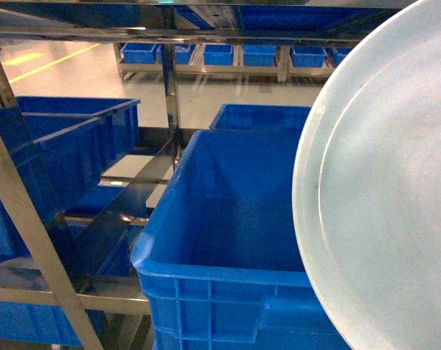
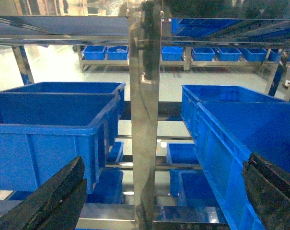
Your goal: Place blue tray on left shelf second layer neatly
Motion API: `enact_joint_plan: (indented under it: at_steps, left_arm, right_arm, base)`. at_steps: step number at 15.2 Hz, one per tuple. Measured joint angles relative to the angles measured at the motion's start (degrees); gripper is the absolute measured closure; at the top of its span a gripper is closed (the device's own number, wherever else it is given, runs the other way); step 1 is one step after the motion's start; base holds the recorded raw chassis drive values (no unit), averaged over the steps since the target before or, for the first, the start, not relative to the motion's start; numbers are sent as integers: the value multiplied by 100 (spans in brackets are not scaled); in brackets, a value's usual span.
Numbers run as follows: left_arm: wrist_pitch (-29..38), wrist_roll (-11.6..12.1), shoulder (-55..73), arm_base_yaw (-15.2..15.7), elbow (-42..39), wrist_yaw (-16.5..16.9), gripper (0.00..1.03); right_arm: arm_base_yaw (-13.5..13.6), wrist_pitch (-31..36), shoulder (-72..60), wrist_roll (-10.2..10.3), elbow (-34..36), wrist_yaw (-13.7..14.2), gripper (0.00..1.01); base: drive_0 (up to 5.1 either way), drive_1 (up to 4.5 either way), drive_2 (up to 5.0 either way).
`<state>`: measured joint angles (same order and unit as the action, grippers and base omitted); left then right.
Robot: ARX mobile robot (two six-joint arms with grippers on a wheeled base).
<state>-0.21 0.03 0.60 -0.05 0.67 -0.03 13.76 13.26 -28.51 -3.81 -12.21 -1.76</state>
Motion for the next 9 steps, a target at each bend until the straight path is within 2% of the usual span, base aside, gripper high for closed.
enact_joint_plan:
  at_steps: [2, 9]
  left_arm:
    - [0, 0, 0, 0, 0, 0, 5]
    - [2, 0, 0, 0, 0, 0, 5]
  right_arm:
    - [-39, 675, -881, -68, -129, -129, 99]
    - [-114, 2640, -3462, -122, -435, 7, 99]
  base:
    - [0, 0, 0]
    - [0, 0, 0]
